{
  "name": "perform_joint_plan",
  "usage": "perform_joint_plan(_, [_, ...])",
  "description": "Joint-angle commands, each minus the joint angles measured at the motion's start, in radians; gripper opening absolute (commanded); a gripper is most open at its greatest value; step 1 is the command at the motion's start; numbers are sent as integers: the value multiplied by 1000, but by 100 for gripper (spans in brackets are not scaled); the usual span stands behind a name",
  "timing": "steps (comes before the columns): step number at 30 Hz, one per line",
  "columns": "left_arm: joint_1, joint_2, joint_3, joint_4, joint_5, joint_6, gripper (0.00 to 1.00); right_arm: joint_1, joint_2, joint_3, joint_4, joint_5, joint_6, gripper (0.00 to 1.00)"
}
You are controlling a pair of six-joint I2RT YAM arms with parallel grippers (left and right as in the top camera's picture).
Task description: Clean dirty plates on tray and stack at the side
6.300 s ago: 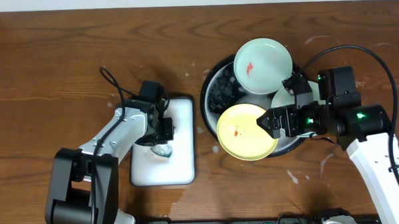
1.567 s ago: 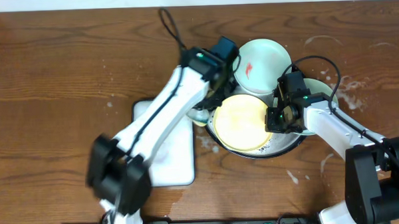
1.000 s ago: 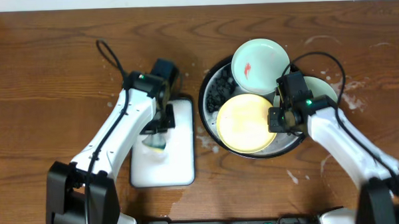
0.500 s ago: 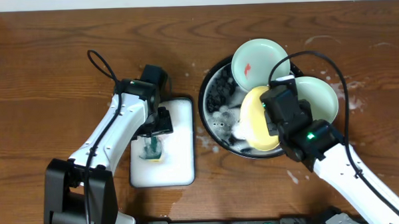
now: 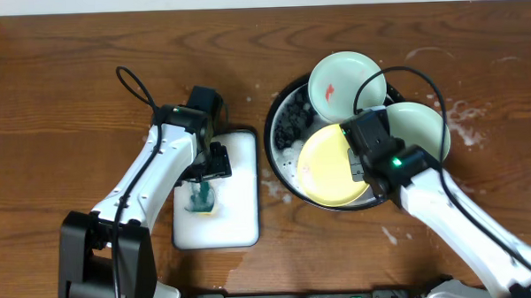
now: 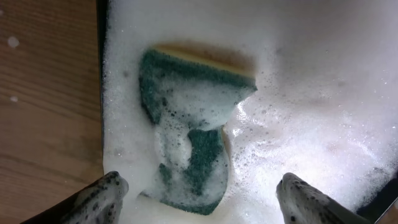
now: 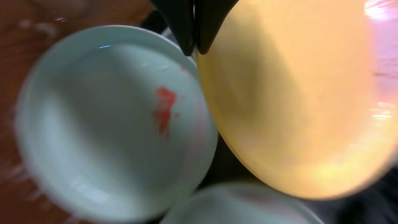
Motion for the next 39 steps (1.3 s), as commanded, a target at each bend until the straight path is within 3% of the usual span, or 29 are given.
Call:
perform_joint_plan(1, [3, -13, 2, -2, -4, -2, 81, -35, 90, 0, 19, -92, 57, 1])
perform_joint_plan(6, [3, -13, 2, -2, -5, -2, 81, -73, 176, 0, 59, -174, 70, 2])
perform_joint_plan(11, [3, -13, 2, -2, -4, -2, 81, -111, 216, 0, 69, -280, 70, 28])
perform_joint_plan(19, [3, -13, 2, -2, -4, -2, 81, -180, 308, -1, 18, -344, 88, 32])
perform_joint_plan(22, [3, -13, 2, -2, -4, -2, 81, -191, 339, -1, 22, -356, 92, 27])
perform_joint_plan(25, [3, -13, 2, -2, -4, -2, 81, -192, 362, -1, 52, -370, 92, 1])
perform_joint_plan(31, [3, -13, 2, -2, -5, -2, 81, -190, 317, 19, 59, -375, 80, 1])
perform_joint_plan(39, [3, -13, 2, -2, -5, -2, 81, -145, 21, 34, 58, -179, 14, 1])
